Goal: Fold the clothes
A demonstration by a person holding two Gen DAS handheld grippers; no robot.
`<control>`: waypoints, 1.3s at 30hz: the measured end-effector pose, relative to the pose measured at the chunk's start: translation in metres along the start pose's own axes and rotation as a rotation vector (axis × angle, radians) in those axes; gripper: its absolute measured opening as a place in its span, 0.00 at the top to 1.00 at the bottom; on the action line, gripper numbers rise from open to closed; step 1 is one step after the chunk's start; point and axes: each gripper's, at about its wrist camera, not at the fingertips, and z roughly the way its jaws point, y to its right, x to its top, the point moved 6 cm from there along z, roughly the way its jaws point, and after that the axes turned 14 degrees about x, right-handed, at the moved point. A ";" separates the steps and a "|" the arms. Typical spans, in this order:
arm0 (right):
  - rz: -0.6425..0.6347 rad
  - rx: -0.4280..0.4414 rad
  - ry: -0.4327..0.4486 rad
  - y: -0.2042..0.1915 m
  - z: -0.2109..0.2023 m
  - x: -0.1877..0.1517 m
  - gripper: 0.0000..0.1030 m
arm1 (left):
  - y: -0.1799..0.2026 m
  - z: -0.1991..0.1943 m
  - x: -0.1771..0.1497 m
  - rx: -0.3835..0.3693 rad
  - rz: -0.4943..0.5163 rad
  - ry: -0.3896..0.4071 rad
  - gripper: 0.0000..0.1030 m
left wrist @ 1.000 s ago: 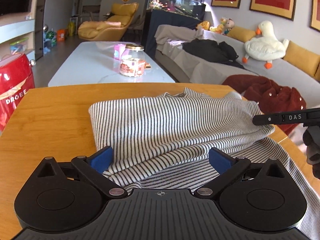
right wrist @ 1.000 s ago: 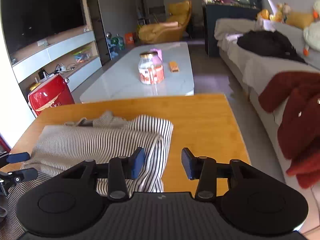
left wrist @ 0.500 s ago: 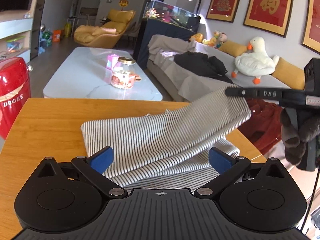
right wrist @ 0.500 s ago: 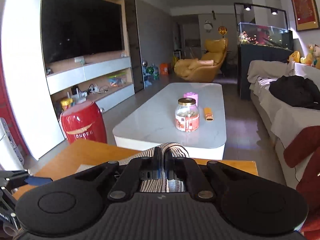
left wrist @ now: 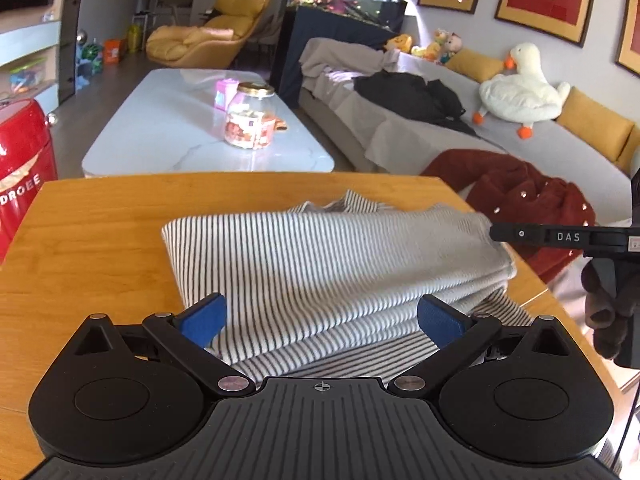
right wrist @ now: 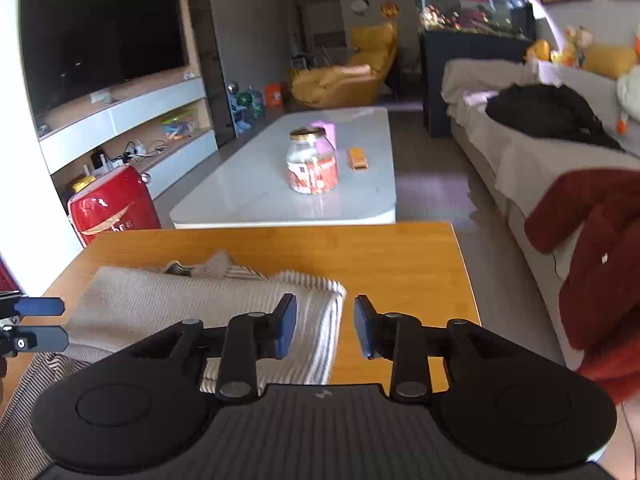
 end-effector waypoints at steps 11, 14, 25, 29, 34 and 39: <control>0.194 0.180 -0.083 -0.009 0.093 -0.008 0.35 | 0.004 0.062 -0.002 -0.021 -0.035 -0.039 0.00; 0.134 0.187 -0.056 -0.016 0.091 -0.014 0.26 | 0.009 0.060 -0.008 0.000 0.026 -0.021 0.00; 0.116 0.161 -0.013 -0.031 0.039 -0.043 0.05 | 0.004 0.058 -0.011 -0.032 0.006 -0.009 0.00; 0.027 0.101 -0.050 -0.043 0.049 -0.048 0.00 | 0.004 0.058 -0.011 -0.034 0.008 -0.007 0.00; 0.003 0.091 -0.093 -0.046 0.054 -0.048 0.00 | -0.003 0.055 -0.007 -0.073 -0.008 -0.042 0.00; -0.005 0.125 -0.149 -0.045 0.055 -0.044 0.00 | -0.020 0.041 0.007 -0.083 -0.061 -0.084 0.00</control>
